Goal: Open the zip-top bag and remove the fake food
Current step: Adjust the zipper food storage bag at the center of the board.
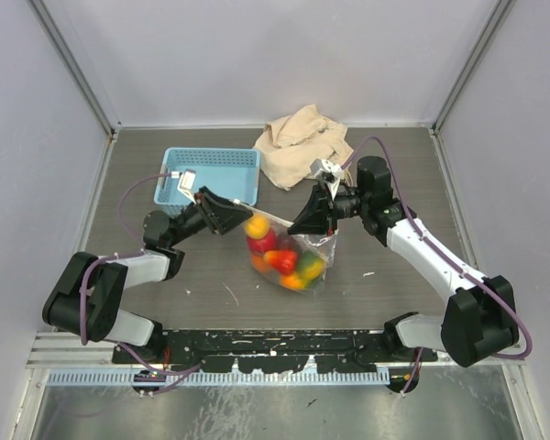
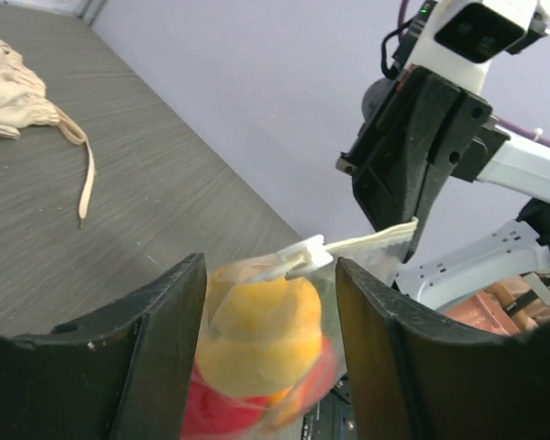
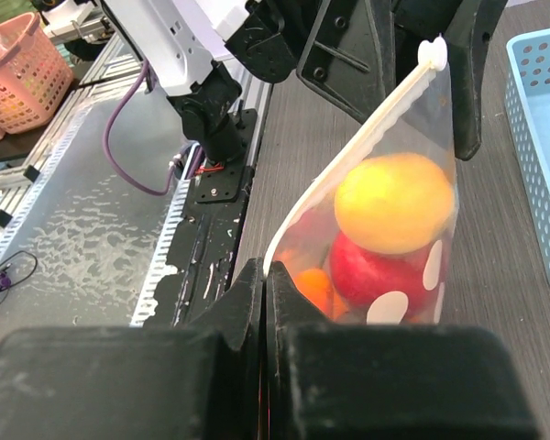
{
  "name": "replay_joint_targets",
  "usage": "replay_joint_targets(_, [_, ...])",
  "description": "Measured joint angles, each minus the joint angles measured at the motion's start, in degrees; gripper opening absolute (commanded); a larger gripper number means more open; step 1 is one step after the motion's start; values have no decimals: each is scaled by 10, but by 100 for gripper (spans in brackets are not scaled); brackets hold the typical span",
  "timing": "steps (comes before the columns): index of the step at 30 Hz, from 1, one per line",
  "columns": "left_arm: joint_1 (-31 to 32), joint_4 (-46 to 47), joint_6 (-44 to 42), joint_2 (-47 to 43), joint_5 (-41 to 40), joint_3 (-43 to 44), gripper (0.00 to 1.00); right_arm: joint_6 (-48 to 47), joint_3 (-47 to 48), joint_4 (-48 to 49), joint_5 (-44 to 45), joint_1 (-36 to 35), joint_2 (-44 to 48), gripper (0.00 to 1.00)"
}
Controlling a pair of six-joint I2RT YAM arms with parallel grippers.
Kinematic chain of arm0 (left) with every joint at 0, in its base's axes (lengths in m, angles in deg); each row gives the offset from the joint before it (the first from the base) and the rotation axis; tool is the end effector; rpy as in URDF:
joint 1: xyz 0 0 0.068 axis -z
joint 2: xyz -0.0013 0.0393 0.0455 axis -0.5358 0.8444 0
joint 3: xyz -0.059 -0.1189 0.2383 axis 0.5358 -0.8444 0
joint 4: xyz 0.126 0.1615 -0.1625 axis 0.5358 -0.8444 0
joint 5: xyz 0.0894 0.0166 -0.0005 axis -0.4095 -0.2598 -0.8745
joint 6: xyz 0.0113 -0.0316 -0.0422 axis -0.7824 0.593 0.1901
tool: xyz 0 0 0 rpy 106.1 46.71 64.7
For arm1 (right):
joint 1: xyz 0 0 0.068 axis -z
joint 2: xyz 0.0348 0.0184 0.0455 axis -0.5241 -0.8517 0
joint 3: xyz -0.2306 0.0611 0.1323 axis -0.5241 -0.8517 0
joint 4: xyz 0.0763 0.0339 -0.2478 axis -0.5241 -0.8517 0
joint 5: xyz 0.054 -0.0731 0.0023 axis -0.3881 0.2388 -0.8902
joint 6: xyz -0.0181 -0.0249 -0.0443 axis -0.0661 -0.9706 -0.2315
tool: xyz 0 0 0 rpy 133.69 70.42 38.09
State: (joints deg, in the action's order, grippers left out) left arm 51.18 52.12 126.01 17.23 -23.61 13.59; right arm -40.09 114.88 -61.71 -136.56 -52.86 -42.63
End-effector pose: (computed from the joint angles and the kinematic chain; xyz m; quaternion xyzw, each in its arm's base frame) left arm 0.2370 -0.1063 0.2336 0.1099 0.6055 -0.6336 0.4690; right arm 0.2395 0.1304 0.3115 -0.4907 0.5395 0.5711 0.3768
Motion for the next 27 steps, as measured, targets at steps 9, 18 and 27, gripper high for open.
replay_joint_targets(9, [14,6,26,-1,16,2,61,5,1,-1,15,0,-3,1])
replay_joint_targets(18, [17,7,24,-16,17,-13,30,24,2,-5,37,24,-3,1])
replay_joint_targets(27, [19,-7,20,-46,21,-19,6,27,2,-10,69,30,-3,4])
